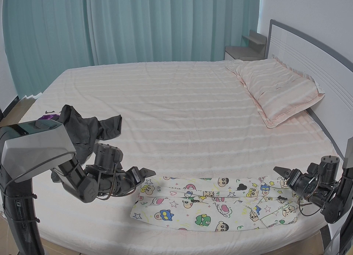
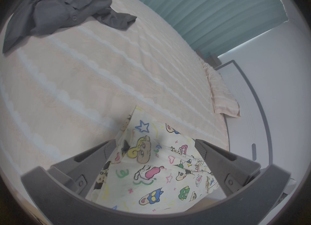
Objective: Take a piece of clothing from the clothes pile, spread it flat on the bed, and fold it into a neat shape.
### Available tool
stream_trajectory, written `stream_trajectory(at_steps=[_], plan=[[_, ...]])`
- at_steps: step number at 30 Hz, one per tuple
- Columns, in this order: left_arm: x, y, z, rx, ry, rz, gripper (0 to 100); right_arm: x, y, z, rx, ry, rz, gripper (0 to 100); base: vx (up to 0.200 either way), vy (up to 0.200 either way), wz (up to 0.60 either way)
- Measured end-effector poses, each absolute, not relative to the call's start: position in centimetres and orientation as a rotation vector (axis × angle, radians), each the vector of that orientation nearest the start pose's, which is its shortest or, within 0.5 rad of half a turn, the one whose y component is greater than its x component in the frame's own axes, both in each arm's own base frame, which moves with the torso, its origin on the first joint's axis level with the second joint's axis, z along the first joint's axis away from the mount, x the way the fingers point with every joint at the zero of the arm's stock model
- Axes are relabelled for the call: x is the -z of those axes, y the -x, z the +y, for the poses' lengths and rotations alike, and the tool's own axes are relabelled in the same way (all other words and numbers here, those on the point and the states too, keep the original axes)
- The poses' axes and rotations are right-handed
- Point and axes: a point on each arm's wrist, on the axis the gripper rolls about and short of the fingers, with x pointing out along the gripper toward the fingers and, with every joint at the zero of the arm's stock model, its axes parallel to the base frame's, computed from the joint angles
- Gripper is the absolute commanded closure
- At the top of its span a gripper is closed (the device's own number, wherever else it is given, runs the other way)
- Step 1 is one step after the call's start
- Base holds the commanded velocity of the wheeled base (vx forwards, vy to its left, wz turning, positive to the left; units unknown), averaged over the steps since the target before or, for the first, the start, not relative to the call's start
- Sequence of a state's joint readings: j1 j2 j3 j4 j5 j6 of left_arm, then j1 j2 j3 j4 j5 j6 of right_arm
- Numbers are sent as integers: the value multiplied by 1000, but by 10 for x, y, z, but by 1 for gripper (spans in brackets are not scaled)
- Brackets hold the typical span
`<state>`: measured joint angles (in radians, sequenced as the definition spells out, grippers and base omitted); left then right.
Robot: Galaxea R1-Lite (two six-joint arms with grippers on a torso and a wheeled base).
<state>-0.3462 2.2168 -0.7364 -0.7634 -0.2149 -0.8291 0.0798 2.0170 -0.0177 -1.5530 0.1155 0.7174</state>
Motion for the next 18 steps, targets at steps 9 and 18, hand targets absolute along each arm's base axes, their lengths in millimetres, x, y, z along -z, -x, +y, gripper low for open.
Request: stream_trajectory(at_steps=[9, 18], plan=[[2, -358, -146, 297, 514, 933, 0, -40, -216, 23, -35, -729, 485, 0, 0, 0, 0], [13, -360, -151, 300, 501, 956, 0, -40, -216, 24, -39, -733, 486, 0, 0, 0, 0]])
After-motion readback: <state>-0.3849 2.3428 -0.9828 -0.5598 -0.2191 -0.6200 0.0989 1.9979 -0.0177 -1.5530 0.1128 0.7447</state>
